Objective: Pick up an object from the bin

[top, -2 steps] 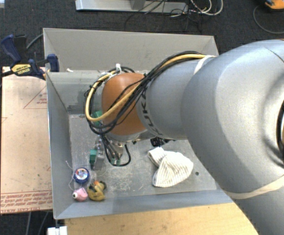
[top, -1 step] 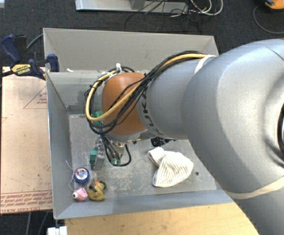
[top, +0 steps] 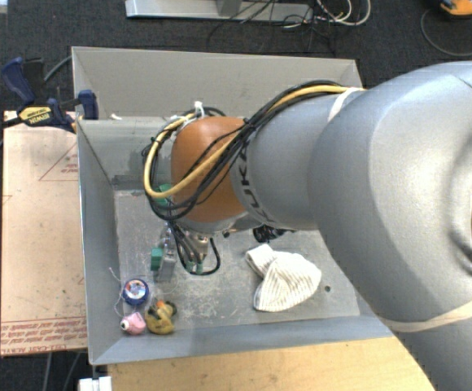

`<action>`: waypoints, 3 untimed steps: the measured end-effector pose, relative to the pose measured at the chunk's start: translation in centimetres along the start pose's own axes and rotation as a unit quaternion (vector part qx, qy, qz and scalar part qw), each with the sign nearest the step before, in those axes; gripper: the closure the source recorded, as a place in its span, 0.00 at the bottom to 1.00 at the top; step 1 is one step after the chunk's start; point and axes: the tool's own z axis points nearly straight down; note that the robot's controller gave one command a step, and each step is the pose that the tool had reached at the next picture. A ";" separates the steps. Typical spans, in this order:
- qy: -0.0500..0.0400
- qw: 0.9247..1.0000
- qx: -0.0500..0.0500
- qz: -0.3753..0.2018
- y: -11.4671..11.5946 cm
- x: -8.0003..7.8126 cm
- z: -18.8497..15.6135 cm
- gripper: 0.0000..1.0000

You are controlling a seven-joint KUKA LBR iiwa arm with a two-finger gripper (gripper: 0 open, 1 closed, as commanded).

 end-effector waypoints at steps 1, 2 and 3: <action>0.000 1.000 0.000 0.000 0.0 0.0 -1.8 1.00; 0.000 1.000 0.000 0.000 0.0 0.0 -3.7 1.00; 0.000 1.000 -0.001 0.000 0.0 0.0 -5.9 1.00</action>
Offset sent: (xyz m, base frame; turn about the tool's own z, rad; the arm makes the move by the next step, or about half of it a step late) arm -0.0001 -0.0001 0.1152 0.0000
